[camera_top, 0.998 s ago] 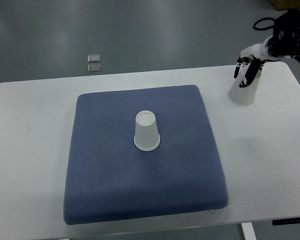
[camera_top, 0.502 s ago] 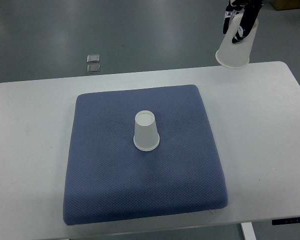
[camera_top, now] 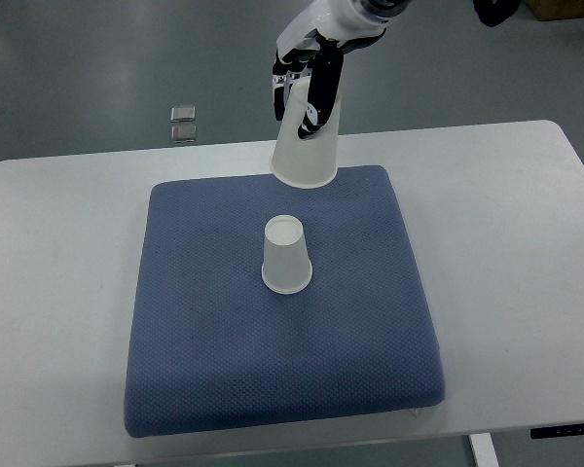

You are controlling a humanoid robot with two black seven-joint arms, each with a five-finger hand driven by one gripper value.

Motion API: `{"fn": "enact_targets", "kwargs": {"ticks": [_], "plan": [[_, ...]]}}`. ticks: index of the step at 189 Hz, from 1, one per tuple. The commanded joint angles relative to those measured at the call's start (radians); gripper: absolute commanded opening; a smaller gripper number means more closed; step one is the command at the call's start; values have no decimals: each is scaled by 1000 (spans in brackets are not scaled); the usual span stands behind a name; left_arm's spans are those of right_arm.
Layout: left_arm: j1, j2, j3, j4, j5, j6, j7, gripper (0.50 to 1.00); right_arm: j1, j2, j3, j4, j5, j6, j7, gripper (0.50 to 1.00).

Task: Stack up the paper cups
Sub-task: 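Carry the cup over the upside-down cup on the pad and lower it, then press the held cup down onto the cup on the pad with the right hand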

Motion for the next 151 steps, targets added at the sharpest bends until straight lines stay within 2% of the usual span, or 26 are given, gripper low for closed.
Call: {"fn": "enact_targets", "kwargs": {"ticks": [1,80,151], "plan": [[0,0,0,2,0,2,0,1000,-11,2,22,-1,0,-9,0,643],[0,0,-2,3,0,0,0,1000,-135,2,73,-2,0,-130,0,643],[0,0,-2,8,0,0,0,1000,-223,2,119,1,-6,-139,-1,646]]}}
